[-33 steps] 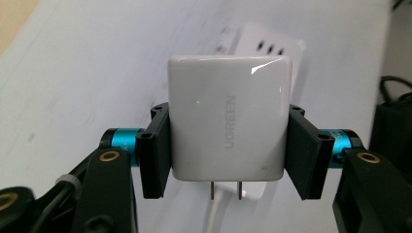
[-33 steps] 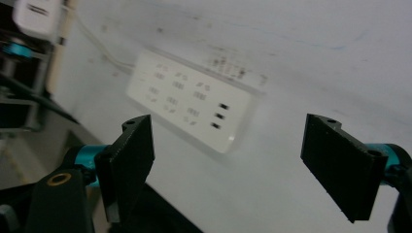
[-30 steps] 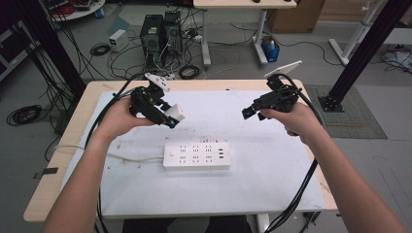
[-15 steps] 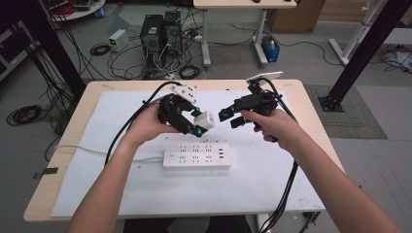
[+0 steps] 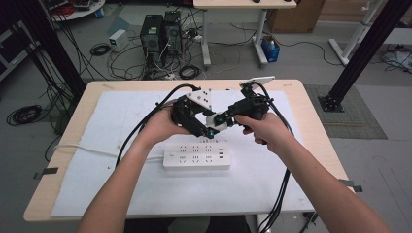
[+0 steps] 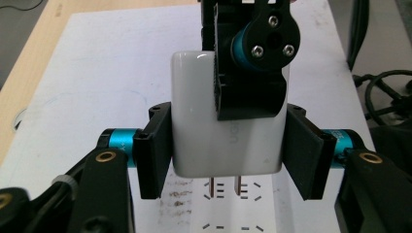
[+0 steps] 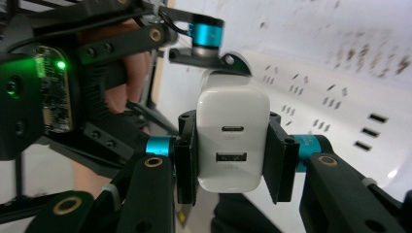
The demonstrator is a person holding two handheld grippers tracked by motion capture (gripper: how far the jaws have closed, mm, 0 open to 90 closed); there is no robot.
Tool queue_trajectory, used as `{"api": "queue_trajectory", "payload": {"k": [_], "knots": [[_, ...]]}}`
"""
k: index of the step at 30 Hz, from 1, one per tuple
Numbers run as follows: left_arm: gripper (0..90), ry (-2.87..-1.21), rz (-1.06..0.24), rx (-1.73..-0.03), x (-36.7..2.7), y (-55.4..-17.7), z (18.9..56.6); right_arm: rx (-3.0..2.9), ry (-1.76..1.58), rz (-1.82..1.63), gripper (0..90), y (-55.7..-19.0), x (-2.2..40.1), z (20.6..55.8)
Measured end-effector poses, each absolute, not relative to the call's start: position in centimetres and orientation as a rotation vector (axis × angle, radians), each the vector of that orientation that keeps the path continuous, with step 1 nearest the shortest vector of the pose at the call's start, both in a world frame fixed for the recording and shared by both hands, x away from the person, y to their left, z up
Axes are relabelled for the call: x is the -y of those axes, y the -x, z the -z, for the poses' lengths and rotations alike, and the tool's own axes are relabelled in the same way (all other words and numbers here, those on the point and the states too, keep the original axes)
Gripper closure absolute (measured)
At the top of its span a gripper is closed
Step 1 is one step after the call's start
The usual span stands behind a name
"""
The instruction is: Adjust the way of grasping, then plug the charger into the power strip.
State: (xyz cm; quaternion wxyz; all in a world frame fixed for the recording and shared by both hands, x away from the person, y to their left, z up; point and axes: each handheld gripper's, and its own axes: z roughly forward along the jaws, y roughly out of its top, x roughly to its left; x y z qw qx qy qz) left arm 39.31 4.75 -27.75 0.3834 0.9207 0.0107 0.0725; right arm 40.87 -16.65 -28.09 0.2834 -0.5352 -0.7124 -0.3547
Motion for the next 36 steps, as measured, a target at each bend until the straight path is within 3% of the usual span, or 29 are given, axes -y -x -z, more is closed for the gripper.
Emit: {"api": "queue_trajectory", "payload": {"k": [3, 7, 12, 13, 14, 19, 23, 36], "knots": [[24.0, -2.432, -0.249, -0.151, -5.9, -39.6, 27.7, 1.981, 1.421, 0.981, 62.6, -40.9, 17.4, 27.5], [21.7, -2.510, -0.262, -0.266, -8.0, -39.6, 27.5, 2.144, 1.430, 1.007, 62.5, -40.9, 18.7, 26.3], [20.9, -2.733, -0.375, -0.498, -11.9, -39.7, 27.3, 2.623, 1.422, 0.848, 62.5, -40.6, 19.9, 23.6], [20.8, -2.787, -0.305, -0.674, -13.7, -40.1, 27.6, 2.773, 1.397, 0.756, 62.5, -40.6, 20.2, 22.8], [20.8, -2.787, -0.305, -0.674, -13.7, -40.1, 27.6, 2.773, 1.397, 0.756, 62.5, -40.6, 20.2, 22.8], [20.9, -2.831, -0.234, -1.032, -17.7, -40.5, 28.3, 2.963, 1.308, 0.571, 62.5, -40.4, 20.9, 21.5], [20.9, -2.837, -0.235, -1.060, -18.5, -40.3, 28.2, 3.060, 1.238, 0.423, 62.5, -40.2, 20.9, 21.3], [20.9, -2.819, -0.270, -0.986, -19.1, -38.8, 27.0, 3.103, 1.017, 0.400, 62.4, -40.1, 18.3, 22.0]]}}
